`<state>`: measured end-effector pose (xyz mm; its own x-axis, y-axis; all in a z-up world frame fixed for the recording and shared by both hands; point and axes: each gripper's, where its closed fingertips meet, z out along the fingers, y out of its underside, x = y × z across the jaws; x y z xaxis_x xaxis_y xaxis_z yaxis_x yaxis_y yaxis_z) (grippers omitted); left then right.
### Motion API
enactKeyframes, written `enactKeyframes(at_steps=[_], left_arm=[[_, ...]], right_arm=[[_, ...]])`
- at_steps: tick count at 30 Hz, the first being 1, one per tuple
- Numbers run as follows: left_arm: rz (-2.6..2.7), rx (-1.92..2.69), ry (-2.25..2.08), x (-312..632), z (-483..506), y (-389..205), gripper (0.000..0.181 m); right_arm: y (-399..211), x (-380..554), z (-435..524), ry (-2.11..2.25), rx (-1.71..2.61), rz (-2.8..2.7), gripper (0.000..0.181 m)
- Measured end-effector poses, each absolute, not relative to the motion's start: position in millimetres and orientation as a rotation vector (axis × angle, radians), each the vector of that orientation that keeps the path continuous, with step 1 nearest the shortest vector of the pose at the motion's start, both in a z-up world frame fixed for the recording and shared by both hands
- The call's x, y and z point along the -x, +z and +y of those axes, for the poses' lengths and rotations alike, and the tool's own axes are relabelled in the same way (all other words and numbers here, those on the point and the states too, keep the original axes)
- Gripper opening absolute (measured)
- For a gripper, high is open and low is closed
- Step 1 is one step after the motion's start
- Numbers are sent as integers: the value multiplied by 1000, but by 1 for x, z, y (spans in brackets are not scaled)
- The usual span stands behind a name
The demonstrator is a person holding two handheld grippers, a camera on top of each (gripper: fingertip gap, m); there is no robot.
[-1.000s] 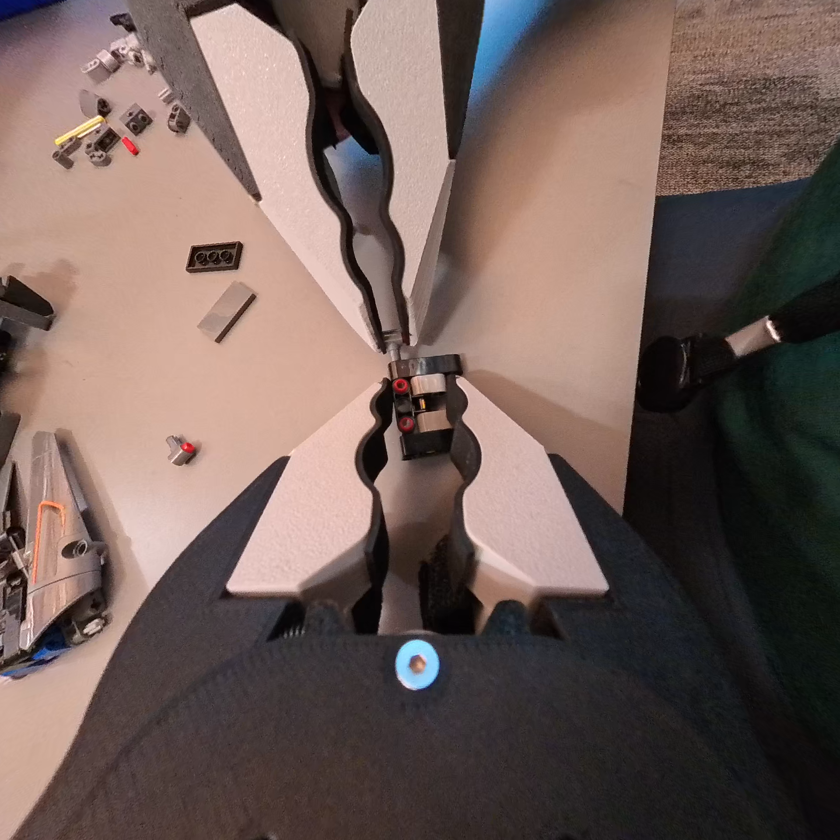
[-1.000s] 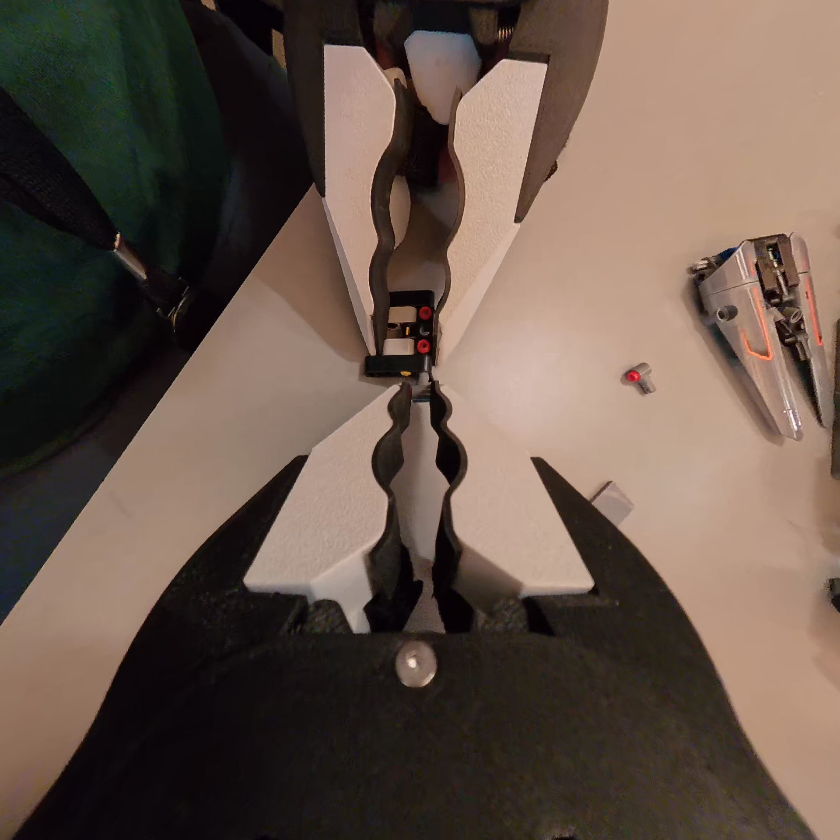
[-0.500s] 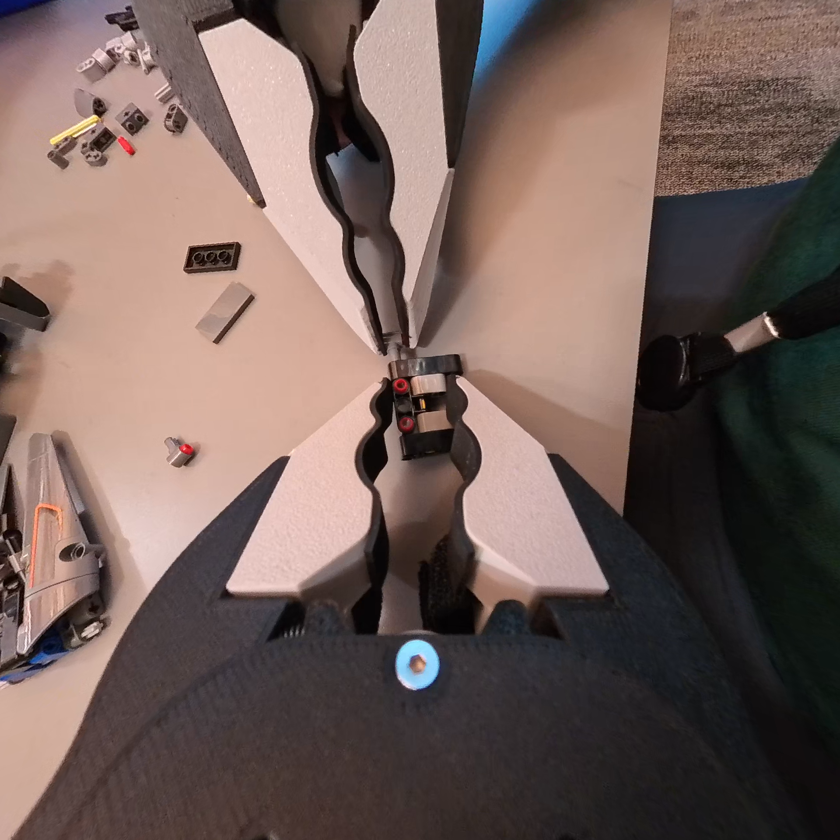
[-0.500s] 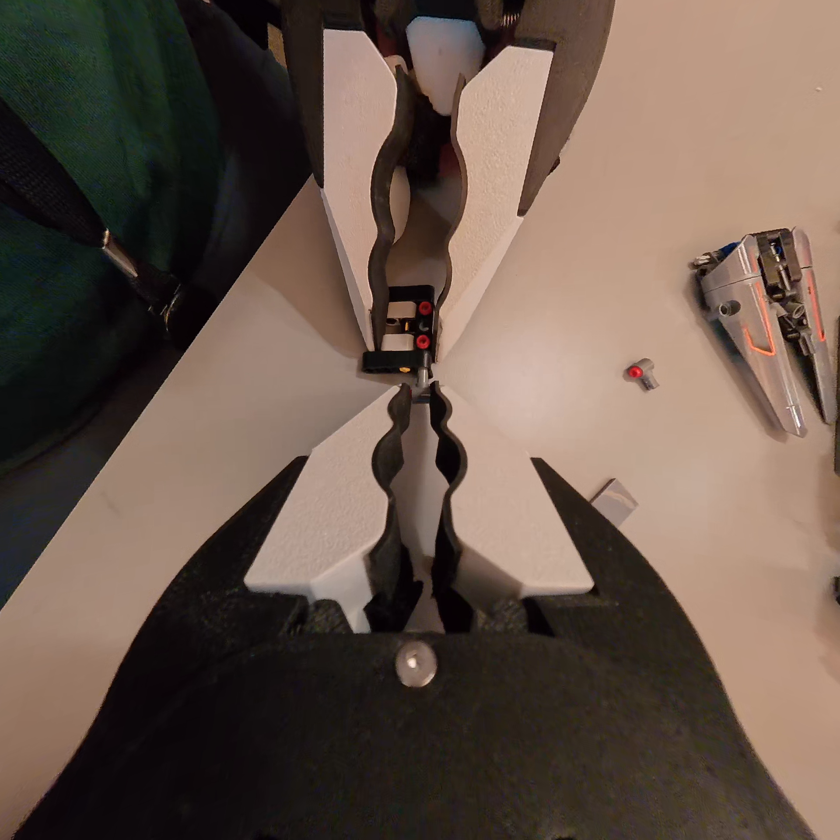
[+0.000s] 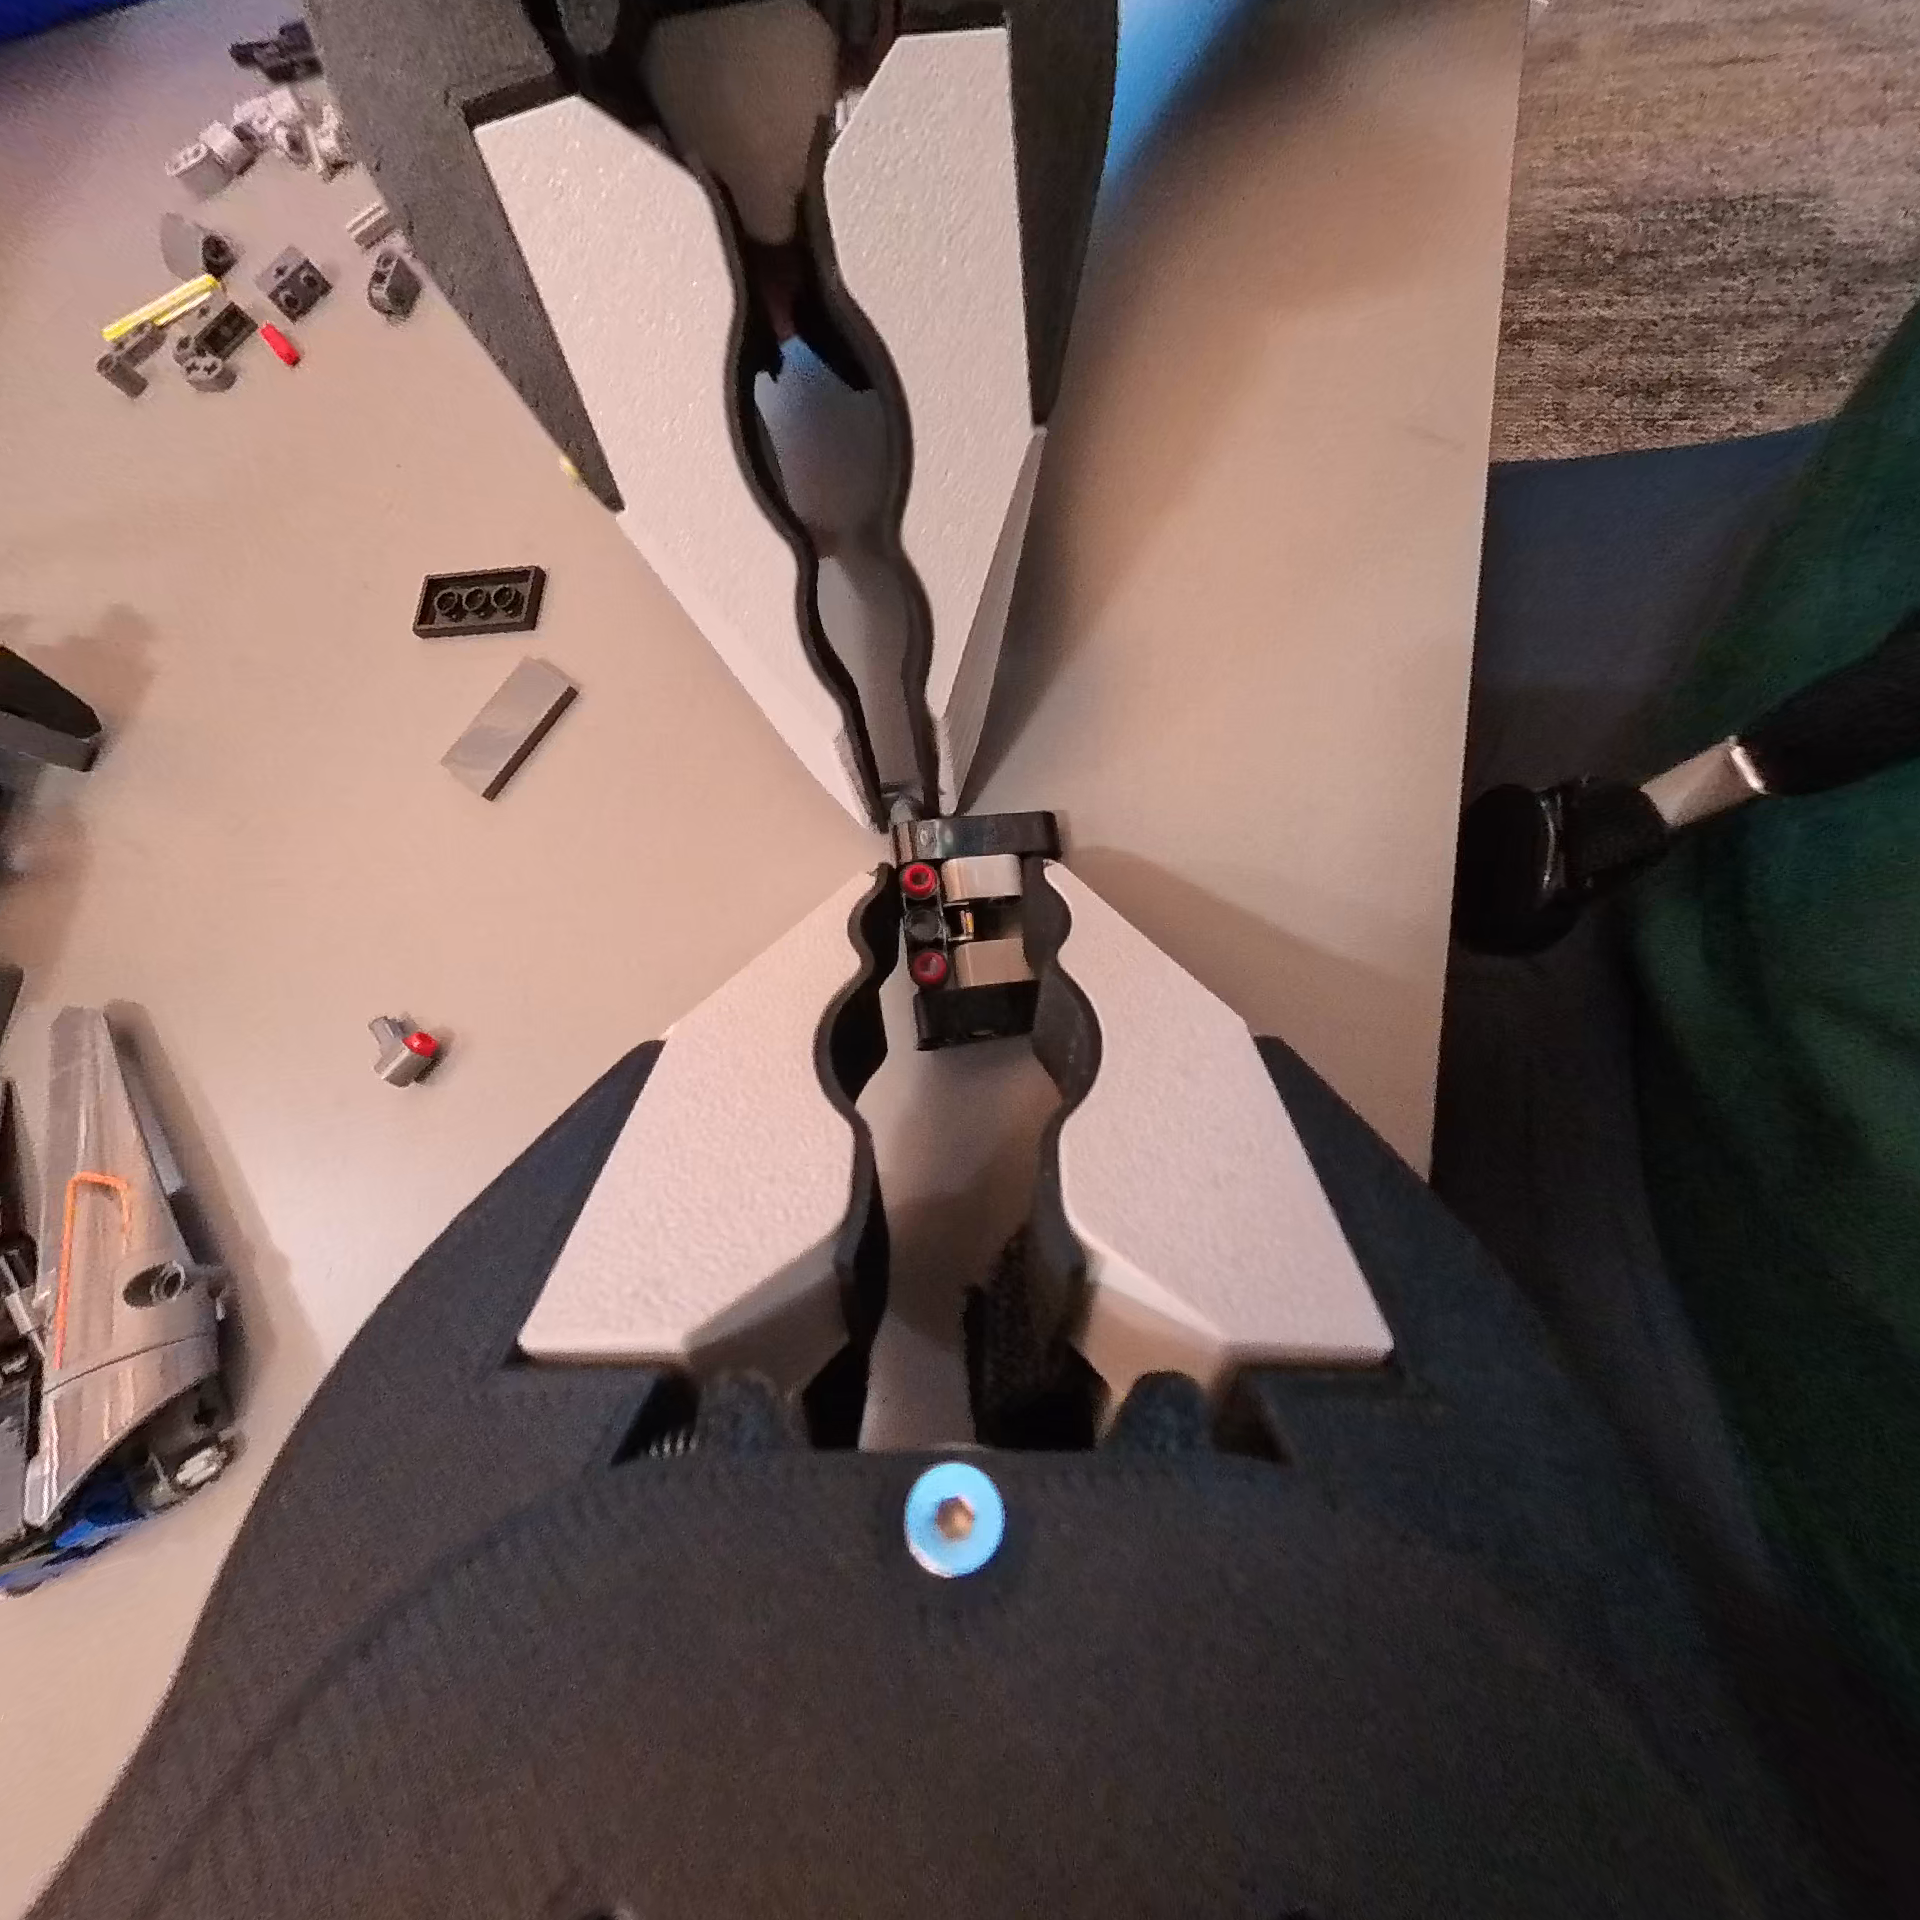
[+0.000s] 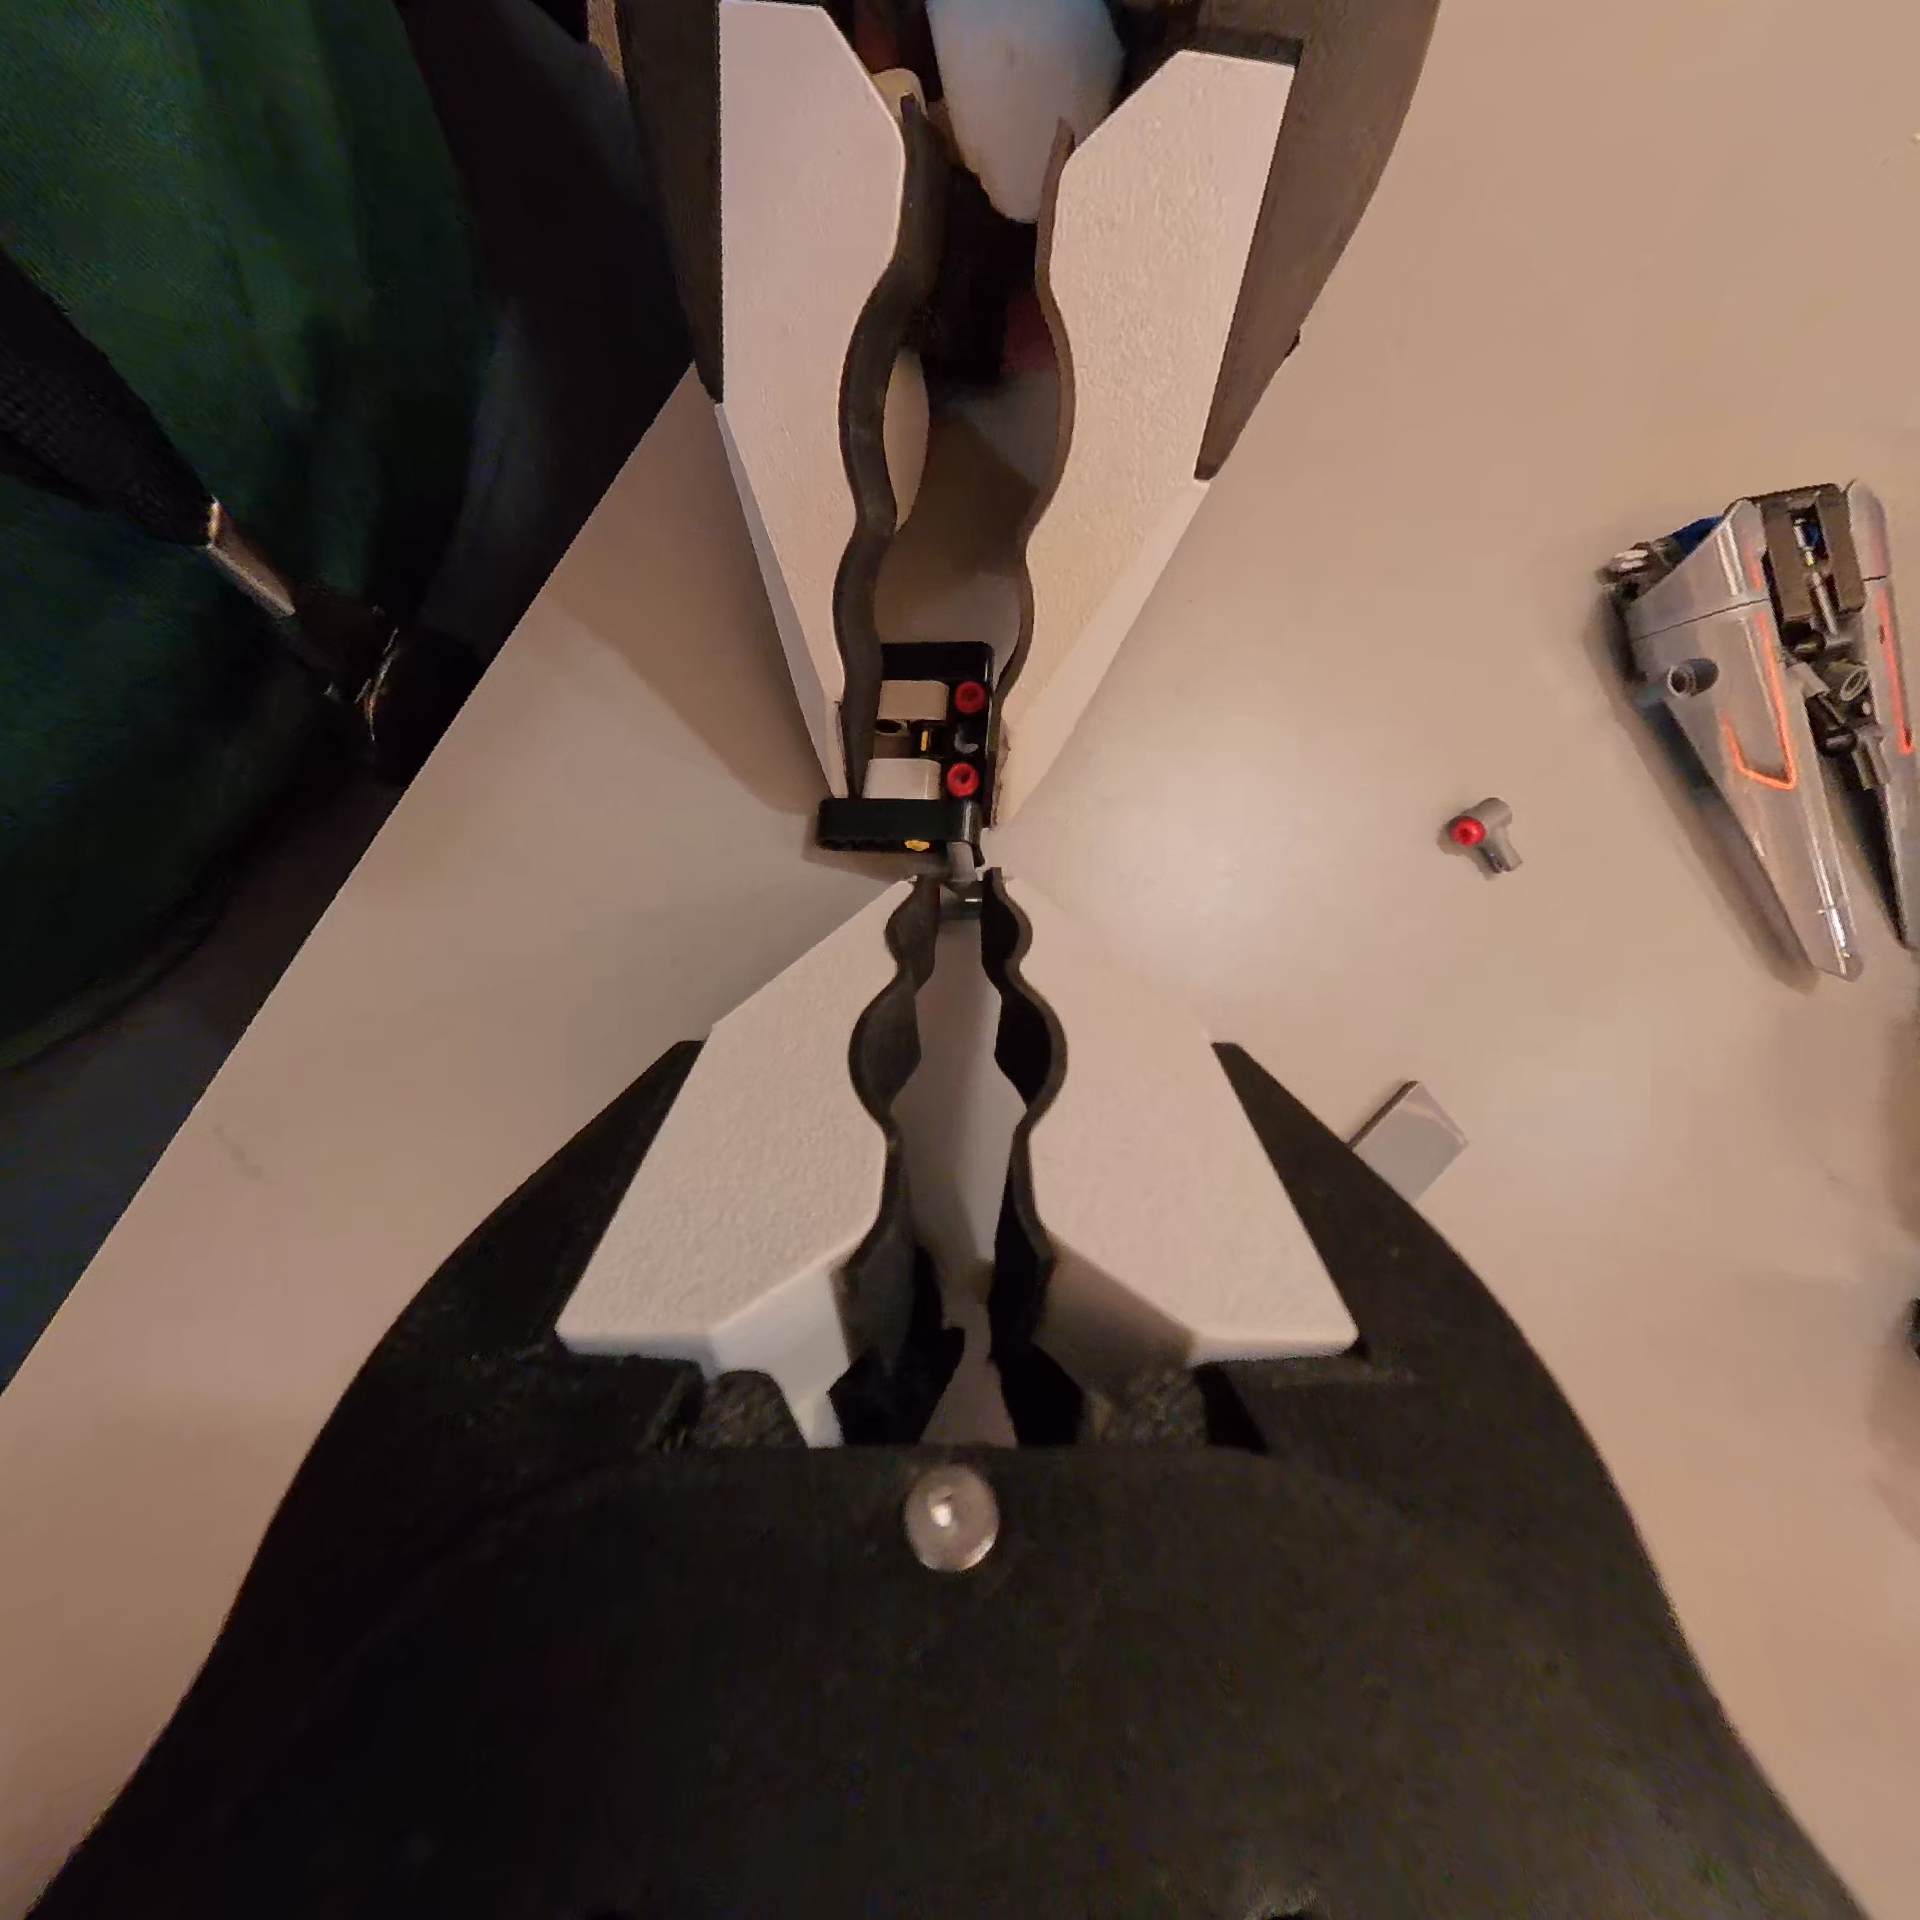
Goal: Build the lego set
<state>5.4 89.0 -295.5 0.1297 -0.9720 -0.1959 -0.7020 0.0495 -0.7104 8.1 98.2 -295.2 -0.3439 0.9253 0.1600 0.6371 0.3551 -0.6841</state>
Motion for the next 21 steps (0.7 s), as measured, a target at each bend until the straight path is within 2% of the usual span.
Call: enactKeyframes(at_steps=[15,19,21], left_arm=[[1582,1705,-437,-7,100,-293,22],[1518,1690,-414,-7,106,-282,28],[1465,1671,-394,-6,112,-269,24]], right_arm=[[-292,-17,107,679,1426,-2025,7],[-285,-18,113,667,1423,-1984,7],[-278,-19,117,654,1403,-1949,7]])
